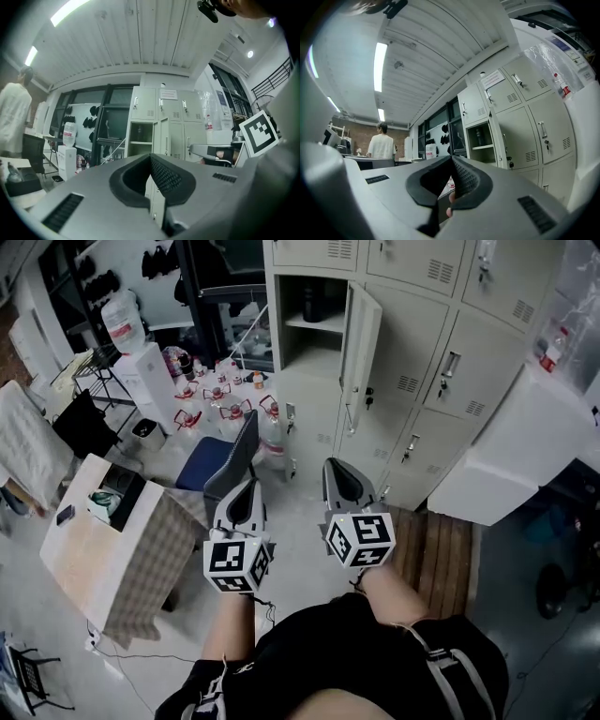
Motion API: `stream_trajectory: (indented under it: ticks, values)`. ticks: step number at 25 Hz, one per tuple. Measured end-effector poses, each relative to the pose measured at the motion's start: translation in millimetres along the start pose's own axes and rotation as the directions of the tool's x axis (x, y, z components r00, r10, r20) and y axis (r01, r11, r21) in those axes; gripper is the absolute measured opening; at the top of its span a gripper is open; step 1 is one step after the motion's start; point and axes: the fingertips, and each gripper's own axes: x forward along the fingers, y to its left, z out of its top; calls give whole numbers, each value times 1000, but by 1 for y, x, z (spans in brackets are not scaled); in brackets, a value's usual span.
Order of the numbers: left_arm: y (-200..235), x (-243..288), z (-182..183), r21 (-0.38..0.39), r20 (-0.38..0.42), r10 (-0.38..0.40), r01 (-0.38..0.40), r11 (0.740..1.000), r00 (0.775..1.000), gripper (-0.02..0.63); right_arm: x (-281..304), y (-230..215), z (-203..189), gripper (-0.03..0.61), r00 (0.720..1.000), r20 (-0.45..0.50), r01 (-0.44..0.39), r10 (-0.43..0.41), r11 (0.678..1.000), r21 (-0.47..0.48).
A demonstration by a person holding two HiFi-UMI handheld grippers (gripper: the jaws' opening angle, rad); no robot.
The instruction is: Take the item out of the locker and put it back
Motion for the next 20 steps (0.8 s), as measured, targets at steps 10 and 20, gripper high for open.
stream_trajectory:
  ticks: [10, 20]
  values:
    - [27, 1, -6, -17, 5, -26, 26, 1000, 1000, 12, 18, 10, -9, 14, 999, -4, 51, -51, 998, -37]
    - [73, 83, -10, 40, 1, -32, 32, 999, 999, 12, 113, -20, -24, 14, 997, 19, 75, -75, 997, -31]
